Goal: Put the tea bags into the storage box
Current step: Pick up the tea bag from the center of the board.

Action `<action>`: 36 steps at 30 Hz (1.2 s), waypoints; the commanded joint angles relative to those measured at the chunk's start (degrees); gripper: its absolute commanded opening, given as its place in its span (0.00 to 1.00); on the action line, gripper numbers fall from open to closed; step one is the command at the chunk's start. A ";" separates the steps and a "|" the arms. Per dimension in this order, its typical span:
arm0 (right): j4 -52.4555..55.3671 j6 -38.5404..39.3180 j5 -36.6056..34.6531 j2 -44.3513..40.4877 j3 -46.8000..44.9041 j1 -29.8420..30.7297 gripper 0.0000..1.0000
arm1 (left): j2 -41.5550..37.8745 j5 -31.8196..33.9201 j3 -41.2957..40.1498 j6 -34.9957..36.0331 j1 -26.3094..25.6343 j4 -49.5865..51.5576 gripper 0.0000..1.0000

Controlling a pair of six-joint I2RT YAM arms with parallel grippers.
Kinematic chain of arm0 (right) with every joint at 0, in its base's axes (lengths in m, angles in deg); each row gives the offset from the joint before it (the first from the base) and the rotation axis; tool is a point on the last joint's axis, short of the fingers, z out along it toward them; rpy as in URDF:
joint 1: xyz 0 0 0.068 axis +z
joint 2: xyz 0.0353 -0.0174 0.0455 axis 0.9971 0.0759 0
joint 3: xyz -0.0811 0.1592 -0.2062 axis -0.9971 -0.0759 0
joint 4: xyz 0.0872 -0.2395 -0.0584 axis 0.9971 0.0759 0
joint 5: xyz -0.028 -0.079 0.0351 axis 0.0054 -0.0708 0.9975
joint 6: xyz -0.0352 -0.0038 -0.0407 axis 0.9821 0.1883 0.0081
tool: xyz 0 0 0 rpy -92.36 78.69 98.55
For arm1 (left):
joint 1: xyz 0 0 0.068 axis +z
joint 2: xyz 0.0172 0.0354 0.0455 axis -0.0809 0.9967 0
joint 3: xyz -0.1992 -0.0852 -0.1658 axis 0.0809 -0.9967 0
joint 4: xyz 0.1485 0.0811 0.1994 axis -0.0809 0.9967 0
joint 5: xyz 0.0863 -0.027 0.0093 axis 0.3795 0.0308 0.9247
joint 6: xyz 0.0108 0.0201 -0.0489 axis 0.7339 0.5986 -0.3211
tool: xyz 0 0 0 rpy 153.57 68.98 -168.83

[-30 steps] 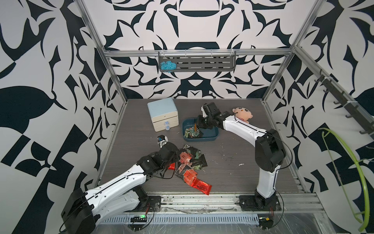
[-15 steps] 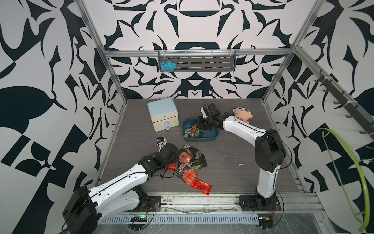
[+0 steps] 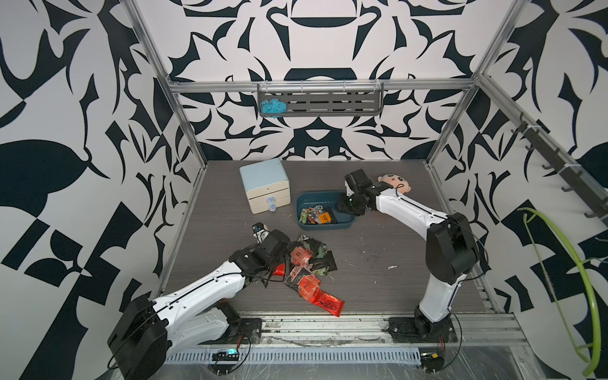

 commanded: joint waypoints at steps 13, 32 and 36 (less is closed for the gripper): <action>4.57 2.70 4.07 -16.01 -6.60 0.29 0.66 | 4.87 -5.02 6.01 7.71 0.52 -3.37 0.61; -4.51 -6.00 0.36 -13.44 -15.63 24.09 0.50 | -15.74 -12.13 -6.51 4.54 0.51 -0.89 0.42; -10.55 -9.98 3.35 -12.44 -20.53 24.19 0.44 | -11.68 -14.95 -5.35 4.74 0.49 -1.40 0.41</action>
